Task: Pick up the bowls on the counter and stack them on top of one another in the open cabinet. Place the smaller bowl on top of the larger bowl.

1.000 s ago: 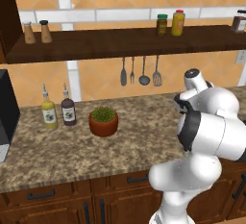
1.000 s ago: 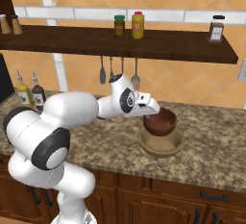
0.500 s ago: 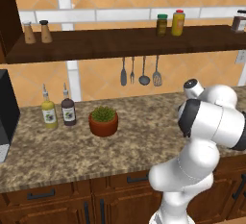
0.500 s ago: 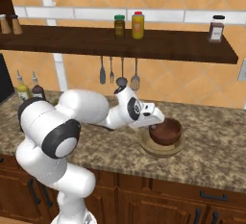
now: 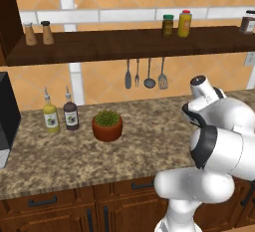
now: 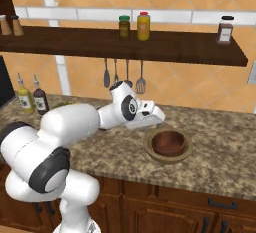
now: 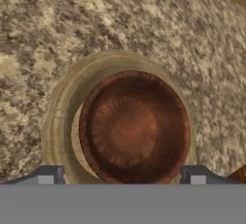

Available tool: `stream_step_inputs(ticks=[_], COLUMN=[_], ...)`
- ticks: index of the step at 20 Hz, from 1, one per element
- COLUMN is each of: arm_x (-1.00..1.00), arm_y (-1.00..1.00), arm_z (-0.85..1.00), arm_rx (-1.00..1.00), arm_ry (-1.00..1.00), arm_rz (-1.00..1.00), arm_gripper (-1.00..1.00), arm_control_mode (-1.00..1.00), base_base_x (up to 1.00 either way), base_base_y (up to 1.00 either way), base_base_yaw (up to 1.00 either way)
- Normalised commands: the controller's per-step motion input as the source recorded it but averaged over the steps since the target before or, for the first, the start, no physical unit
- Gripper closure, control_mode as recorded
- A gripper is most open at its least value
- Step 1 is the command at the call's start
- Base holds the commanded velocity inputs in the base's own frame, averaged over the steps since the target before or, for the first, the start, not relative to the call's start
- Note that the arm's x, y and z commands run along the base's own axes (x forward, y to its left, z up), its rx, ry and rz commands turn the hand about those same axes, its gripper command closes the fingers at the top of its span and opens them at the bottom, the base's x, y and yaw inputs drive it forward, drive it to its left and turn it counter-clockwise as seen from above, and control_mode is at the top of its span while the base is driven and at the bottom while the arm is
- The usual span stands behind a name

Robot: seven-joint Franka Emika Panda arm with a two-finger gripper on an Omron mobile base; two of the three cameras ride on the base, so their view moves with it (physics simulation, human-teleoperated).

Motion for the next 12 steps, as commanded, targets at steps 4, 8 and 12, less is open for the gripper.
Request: stream_step_inputs(ticks=[4,8,12], arm_x=[-0.06,0.0,0.0], arm_y=[0.46,0.0,0.0], arm_z=[-0.24,-0.35,-0.54], arm_rx=[0.0,0.0,0.0], arm_ry=[0.11,0.12,0.19], arm_rz=[0.04,0.06,0.03], arm_gripper=[-1.0,-1.0,-1.0], arm_control_mode=[-1.0,-1.0,-1.0], base_base_x=[0.0,0.0,0.0], base_base_y=[0.0,0.0,0.0], base_base_yaw=[0.0,0.0,0.0])
